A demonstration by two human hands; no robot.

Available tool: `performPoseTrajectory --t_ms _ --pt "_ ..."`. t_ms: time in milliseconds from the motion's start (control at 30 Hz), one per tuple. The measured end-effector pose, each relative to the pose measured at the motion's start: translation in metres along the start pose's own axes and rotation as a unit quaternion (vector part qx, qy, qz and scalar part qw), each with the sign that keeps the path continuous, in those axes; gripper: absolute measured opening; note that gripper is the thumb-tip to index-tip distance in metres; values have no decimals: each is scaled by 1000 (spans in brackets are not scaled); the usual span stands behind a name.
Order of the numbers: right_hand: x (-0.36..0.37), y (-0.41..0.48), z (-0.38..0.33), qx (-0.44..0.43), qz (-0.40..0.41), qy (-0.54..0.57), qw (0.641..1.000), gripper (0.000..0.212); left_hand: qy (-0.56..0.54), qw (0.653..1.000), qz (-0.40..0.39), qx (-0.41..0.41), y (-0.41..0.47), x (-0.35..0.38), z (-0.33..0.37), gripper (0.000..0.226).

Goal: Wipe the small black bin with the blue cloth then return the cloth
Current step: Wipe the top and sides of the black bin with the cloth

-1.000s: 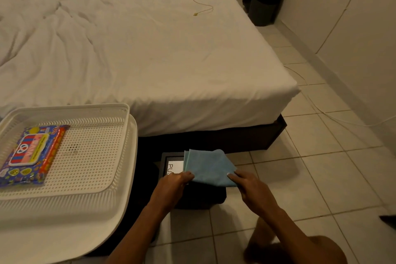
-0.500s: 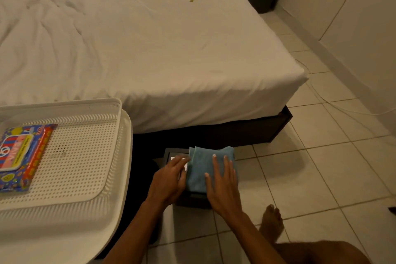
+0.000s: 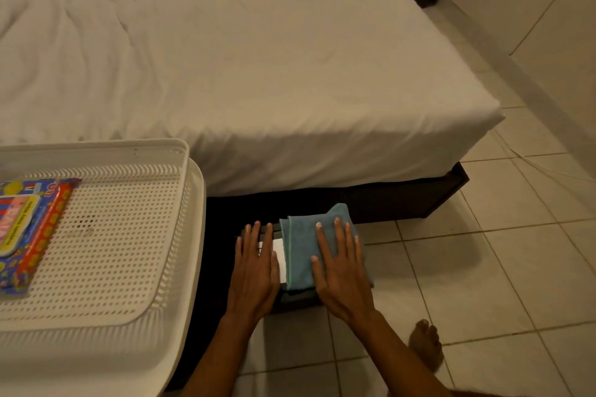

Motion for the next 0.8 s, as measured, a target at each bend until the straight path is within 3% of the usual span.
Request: performPoseTrajectory --t_ms 267,467,800 --pt "-3 11 -23 -58 -5 27 998 63 -9 1000 9 -20 14 12 5 57" --pt "0 9 -18 -53 -7 18 998 66 27 998 37 -39 13 14 10 57" --pt "-1 -28 -10 -5 -32 27 999 62 49 999 18 -10 21 14 12 56"
Point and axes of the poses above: each hand's wrist, its own y-axis towards the middle knuckle, its own x-axis out of the palm, z = x × y, the point moved 3 cm from there along y, towards the middle knuckle, and after that the axes turned 11 degrees about x, right-handed, at the moved point
